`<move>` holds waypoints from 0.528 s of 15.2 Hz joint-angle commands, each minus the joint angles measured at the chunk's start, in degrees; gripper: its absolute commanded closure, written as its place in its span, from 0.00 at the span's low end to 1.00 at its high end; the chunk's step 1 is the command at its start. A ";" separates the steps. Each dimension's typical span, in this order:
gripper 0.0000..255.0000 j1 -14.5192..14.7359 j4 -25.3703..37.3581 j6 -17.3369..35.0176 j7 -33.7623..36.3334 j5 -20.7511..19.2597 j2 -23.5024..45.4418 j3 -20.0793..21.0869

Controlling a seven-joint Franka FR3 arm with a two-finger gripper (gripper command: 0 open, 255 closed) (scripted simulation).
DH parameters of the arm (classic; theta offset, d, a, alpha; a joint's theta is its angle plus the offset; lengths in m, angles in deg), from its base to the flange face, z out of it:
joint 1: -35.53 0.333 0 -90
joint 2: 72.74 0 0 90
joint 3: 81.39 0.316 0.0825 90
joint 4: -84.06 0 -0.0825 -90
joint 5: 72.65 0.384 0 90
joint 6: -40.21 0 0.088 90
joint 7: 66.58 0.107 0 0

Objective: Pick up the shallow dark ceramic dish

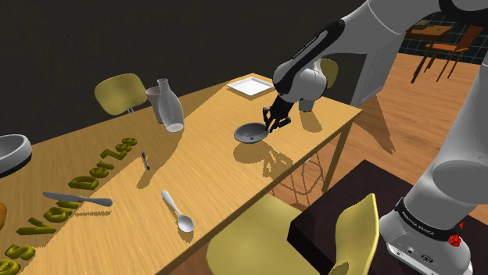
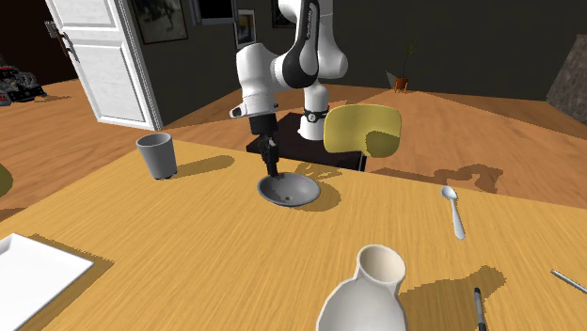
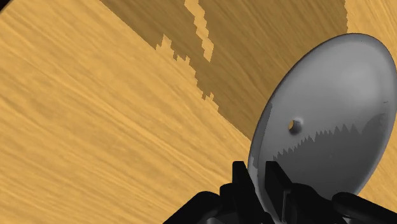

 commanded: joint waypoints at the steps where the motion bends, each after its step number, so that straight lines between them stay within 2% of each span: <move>1: 1.00 0.02 0.00 0.00 0.00 0.00 0.03 0.03; 5: 1.00 -0.02 -0.10 0.02 -0.12 0.08 -0.02 0.02; 8: 1.00 0.18 -0.06 -1.80 1.86 -1.84 -1.97 -0.52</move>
